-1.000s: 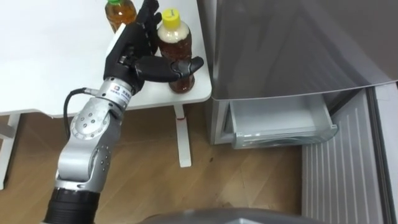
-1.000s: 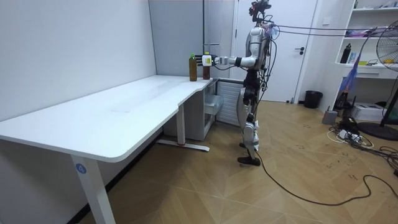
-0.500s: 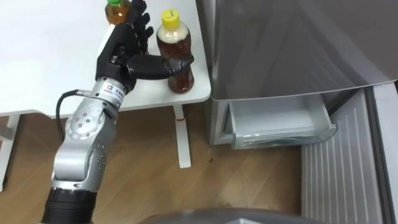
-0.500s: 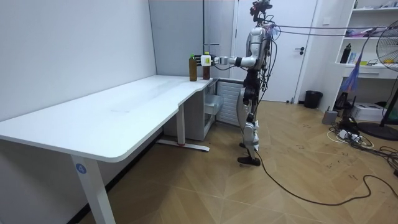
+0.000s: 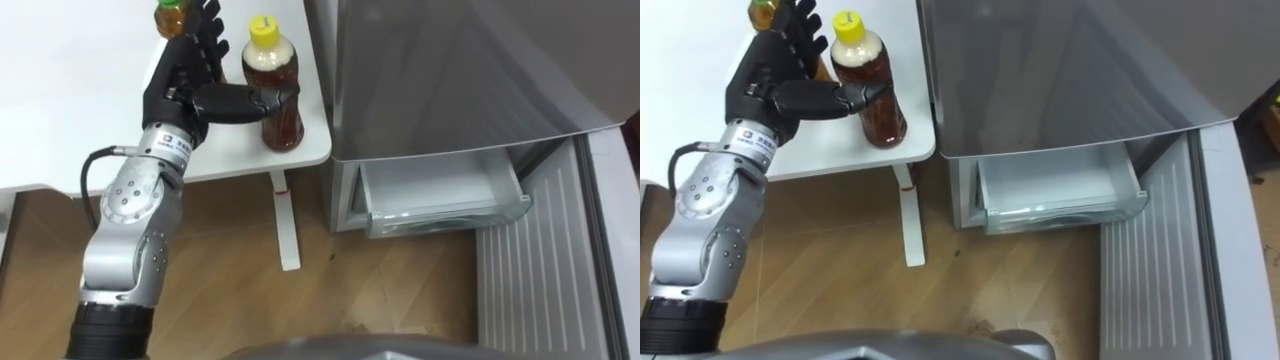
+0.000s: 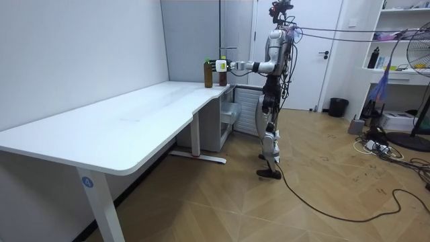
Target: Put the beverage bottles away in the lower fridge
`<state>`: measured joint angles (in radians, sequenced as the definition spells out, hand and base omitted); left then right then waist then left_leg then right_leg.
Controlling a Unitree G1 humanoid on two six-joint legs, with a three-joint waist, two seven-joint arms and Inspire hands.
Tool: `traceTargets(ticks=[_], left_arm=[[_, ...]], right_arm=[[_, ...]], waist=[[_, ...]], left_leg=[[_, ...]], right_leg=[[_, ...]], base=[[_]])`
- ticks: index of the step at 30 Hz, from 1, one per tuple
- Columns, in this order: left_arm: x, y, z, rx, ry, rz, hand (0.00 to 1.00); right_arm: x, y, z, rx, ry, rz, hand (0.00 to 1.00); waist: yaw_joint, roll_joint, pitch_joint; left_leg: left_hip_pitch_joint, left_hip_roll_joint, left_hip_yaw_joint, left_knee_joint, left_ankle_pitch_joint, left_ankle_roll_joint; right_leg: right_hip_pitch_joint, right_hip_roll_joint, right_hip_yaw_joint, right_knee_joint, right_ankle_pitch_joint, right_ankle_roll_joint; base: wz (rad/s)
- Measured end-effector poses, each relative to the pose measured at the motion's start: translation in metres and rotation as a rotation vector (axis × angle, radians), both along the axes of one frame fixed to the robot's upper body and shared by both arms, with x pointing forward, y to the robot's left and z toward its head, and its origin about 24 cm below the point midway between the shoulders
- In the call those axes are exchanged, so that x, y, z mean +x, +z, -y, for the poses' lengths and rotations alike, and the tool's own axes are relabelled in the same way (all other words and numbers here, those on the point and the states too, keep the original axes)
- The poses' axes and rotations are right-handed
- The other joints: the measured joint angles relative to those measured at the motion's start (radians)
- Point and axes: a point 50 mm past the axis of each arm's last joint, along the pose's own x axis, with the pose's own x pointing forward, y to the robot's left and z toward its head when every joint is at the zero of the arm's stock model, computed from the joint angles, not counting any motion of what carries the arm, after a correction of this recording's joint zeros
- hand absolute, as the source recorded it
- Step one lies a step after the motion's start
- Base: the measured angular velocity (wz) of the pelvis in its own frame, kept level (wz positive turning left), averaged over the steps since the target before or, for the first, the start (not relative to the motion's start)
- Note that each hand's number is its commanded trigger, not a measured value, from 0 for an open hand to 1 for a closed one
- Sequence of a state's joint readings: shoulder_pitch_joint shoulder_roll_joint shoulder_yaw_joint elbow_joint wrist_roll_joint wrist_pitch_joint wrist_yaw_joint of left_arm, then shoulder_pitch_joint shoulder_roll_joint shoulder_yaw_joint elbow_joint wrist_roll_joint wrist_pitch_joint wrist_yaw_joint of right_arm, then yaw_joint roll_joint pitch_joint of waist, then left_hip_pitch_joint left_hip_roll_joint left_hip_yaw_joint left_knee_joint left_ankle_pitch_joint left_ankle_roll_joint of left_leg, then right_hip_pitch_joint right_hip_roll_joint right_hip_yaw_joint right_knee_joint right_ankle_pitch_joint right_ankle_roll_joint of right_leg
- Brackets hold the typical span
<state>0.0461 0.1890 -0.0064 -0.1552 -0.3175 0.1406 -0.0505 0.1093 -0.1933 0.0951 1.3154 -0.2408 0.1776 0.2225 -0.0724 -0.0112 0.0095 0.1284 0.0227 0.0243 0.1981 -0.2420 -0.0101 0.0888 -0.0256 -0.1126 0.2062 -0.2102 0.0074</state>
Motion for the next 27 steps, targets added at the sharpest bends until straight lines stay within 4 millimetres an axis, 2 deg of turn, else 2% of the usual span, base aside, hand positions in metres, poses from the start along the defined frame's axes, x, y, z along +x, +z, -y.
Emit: traceTargets(ticks=[8, 13, 27], left_arm=[[0.005, 0.003, 0.002, 0.004, -0.01, 0.013, 0.0], [0.009, -0.004, 0.005, 0.003, -0.033, -0.022, 0.0], [0.009, -0.014, 0.014, -0.005, -0.097, -0.063, 0.0]], right_arm=[[0.002, 0.0, 0.0, -0.003, 0.001, -0.012, 0.0], [0.006, 0.0, 0.0, 0.005, 0.003, -0.001, 0.0], [0.011, 0.0, -0.001, 0.006, 0.004, 0.021, 0.0]], waist=[[-0.006, 0.009, 0.0064], [-0.009, 0.016, 0.0061], [-0.015, 0.016, 0.0062]], left_leg=[[-0.002, 0.0, 0.003, 0.001, 0.0, 0.0], [-0.002, 0.0, 0.002, 0.0, 0.0, 0.0], [-0.017, -0.001, 0.0, 0.006, 0.0, 0.0]], right_leg=[[-0.003, 0.0, -0.001, 0.001, 0.0, 0.0], [-0.002, 0.0, -0.001, 0.002, 0.0, 0.0], [-0.008, -0.001, -0.003, 0.002, 0.0, 0.0]], base=[[0.0], [0.0], [0.0]])
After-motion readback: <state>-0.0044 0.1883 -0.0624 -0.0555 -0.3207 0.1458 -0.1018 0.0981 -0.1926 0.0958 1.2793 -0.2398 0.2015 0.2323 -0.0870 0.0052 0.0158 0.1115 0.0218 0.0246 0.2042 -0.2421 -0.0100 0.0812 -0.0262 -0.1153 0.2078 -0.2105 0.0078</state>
